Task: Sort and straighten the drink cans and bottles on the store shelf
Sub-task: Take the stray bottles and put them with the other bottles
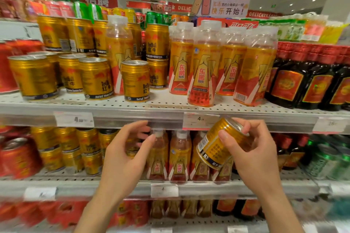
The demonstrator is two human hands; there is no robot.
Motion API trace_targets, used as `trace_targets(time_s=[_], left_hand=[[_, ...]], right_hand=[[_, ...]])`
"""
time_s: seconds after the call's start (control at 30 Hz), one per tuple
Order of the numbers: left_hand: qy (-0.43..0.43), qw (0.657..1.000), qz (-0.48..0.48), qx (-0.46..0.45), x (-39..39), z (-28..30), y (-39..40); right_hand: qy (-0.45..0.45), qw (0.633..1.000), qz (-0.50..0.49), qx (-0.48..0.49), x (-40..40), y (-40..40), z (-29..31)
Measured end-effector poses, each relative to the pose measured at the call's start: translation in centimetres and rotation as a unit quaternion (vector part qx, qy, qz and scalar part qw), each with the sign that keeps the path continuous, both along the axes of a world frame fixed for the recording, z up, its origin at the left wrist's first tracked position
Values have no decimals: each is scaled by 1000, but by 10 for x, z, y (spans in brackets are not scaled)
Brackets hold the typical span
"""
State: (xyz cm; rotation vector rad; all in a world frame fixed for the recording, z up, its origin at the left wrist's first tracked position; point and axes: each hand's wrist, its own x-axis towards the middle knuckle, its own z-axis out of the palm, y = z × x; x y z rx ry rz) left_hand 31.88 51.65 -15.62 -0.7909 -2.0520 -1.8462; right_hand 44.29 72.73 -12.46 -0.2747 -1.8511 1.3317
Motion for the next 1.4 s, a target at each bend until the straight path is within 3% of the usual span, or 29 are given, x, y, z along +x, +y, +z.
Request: trace_targets(time_s=[0.43, 0.73, 1.03, 1.2, 1.4], left_hand=[[13, 997, -76, -15, -66, -3, -129], [208, 975, -34, -72, -111, 52, -163], [367, 906, 35, -210, -157, 106, -141], [360, 905, 28, -224, -169, 121, -128], [302, 924, 22, -233, -183, 159, -103]], right_hand=[[-21, 993, -119, 9, -40, -135, -13], [6, 990, -72, 122, -91, -171, 49], [-9, 942, -22, 334, -156, -165, 108], [-25, 918, -8, 396, -179, -148, 102], [-28, 917, 14, 397, -186, -132, 99]])
